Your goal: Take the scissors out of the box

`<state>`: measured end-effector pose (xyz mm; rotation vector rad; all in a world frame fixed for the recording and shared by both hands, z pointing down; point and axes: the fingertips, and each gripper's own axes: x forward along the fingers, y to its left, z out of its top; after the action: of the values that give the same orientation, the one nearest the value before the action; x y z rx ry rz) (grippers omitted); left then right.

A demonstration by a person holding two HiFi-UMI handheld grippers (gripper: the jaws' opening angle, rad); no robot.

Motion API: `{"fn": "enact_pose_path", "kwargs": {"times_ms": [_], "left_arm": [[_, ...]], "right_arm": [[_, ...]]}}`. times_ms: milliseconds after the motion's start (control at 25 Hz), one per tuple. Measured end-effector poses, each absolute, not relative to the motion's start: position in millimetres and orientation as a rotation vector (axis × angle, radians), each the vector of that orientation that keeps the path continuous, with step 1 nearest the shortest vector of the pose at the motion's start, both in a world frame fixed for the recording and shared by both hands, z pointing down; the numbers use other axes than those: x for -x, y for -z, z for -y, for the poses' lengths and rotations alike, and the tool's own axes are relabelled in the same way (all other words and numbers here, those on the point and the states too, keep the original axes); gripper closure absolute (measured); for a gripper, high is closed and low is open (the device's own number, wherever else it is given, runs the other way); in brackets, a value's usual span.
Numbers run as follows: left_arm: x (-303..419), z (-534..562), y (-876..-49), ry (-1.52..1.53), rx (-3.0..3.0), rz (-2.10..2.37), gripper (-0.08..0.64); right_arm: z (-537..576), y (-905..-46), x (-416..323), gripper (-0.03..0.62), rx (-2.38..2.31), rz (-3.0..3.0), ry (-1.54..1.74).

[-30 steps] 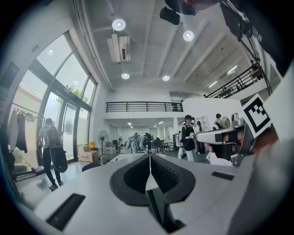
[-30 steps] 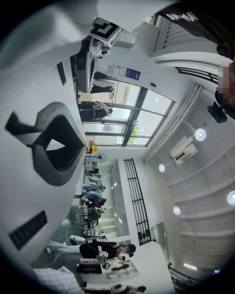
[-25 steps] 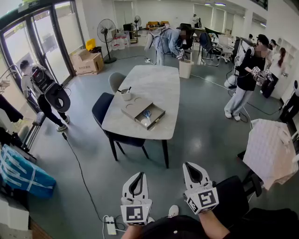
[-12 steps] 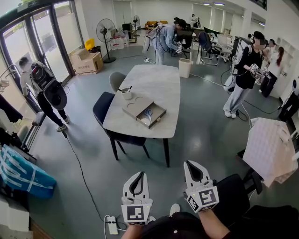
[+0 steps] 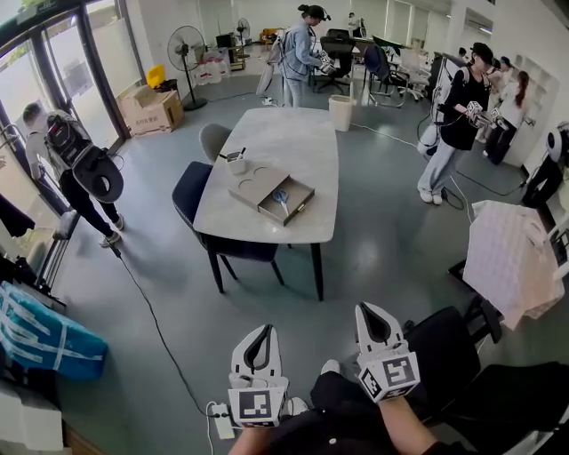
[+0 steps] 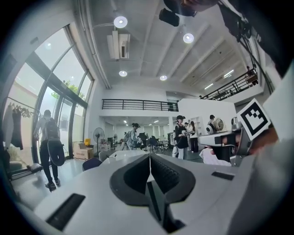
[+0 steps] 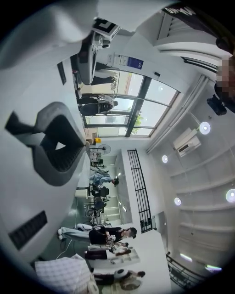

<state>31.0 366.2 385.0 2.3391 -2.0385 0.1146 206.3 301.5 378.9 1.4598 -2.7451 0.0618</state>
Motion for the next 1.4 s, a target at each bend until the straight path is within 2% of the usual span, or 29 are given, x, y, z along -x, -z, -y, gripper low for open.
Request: {"fn": "enact_pose_path", "kwargs": {"times_ms": [600,1400], "left_arm": [[12.9,-339.7,-384.8,-0.032,-2.307,2.085,0.543],[37.1,-158.5,-386.3,-0.137,-2.272,2.099,0.543]], "right_arm": [[-262.7,-385.6,-166.7,0.597,-1.433,2.753,-0.046],[-76.4,-386.6,-142.5,0.596,-1.413,2.764,-0.084]]}}
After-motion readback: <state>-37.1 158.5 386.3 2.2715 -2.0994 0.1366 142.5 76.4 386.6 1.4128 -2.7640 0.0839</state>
